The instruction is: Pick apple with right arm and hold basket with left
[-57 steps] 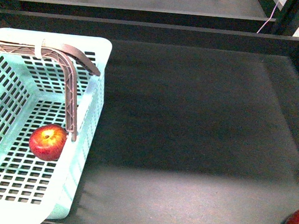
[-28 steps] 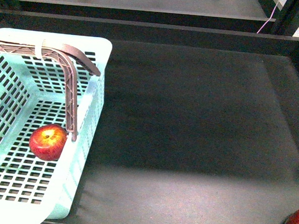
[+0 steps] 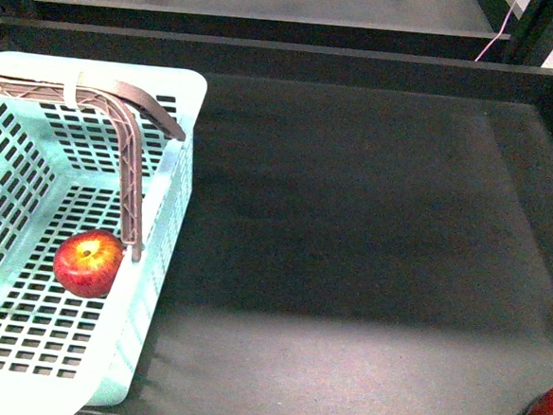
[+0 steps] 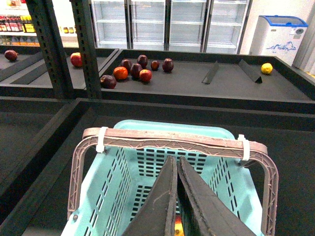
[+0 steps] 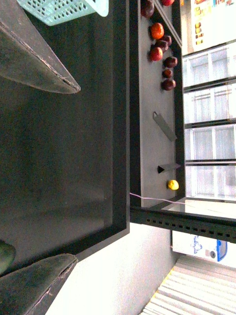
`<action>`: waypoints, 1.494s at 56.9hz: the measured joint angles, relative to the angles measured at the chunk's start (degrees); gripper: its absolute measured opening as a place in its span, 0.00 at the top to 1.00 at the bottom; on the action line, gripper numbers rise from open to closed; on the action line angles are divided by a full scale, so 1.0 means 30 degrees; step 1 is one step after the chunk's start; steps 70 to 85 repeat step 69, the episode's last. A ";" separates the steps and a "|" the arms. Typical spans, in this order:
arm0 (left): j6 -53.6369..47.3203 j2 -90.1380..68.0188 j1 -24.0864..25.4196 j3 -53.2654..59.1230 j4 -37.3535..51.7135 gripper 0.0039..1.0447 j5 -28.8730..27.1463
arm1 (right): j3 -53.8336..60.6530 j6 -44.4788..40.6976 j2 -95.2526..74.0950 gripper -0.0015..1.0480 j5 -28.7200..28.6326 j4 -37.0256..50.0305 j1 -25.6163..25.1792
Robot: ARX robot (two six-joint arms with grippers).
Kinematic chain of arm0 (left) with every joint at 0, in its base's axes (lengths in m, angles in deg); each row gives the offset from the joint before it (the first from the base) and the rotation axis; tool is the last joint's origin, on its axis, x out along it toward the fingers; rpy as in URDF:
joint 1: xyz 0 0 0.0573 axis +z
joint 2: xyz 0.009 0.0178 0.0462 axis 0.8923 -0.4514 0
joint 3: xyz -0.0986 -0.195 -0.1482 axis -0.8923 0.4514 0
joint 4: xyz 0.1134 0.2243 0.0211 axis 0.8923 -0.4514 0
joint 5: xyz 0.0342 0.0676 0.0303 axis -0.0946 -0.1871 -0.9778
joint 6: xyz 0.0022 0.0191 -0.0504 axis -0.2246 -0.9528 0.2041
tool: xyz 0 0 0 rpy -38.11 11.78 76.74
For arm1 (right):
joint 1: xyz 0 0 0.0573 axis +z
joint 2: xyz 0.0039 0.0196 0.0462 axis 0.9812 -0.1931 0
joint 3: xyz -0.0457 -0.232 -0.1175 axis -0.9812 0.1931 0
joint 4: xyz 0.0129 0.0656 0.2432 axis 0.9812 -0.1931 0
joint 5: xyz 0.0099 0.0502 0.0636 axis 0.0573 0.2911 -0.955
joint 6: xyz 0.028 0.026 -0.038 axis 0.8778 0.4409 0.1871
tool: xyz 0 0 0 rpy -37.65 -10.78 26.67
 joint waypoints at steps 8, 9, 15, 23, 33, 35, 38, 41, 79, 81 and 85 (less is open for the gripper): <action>0.0000 0.1443 0.0000 0.0000 -0.0911 0.97 0.0000 | 0.0000 0.0000 0.0000 0.08 0.0000 0.0000 0.0000; 0.0000 0.1464 0.0007 0.0000 -0.0918 0.97 -0.0007 | -0.0007 0.0000 0.0000 0.08 0.0000 0.0000 0.0000; 0.0000 0.1486 0.0000 0.0000 -0.0947 0.97 0.0000 | 0.0000 0.0000 0.0000 0.08 0.0000 0.0000 0.0000; 0.0000 0.1494 0.0007 0.0000 -0.0947 0.97 0.0000 | -0.0007 0.0000 0.0000 0.08 0.0000 0.0000 0.0000; 0.0000 0.1494 0.0000 0.0000 -0.0954 0.97 0.0000 | -0.0007 0.0000 0.0000 0.08 0.0000 0.0000 0.0000; 0.0000 0.1494 0.0000 0.0000 -0.0954 0.97 0.0000 | 0.0000 0.0000 0.0000 0.08 0.0000 0.0000 0.0000; 0.0000 0.1494 0.0000 0.0000 -0.0954 0.97 0.0000 | 0.0000 0.0000 0.0000 0.08 -0.0007 0.0000 0.0000; 0.0000 0.1494 0.0000 0.0000 -0.0954 0.94 -0.0007 | 0.0000 0.0000 0.0000 0.08 0.0000 0.0000 0.0000; 0.0000 0.1494 0.0000 0.0000 -0.0954 0.08 -0.0007 | -0.0007 0.0000 0.0000 0.08 0.0000 0.0000 0.0000; 0.0000 0.1494 0.0000 0.0000 -0.0954 0.08 -0.0007 | -0.0007 0.0000 0.0000 0.08 0.0000 0.0000 0.0000; 0.0000 0.1494 0.0000 0.0000 -0.0954 0.08 -0.0007 | -0.0007 0.0000 0.0000 0.08 0.0000 0.0000 0.0000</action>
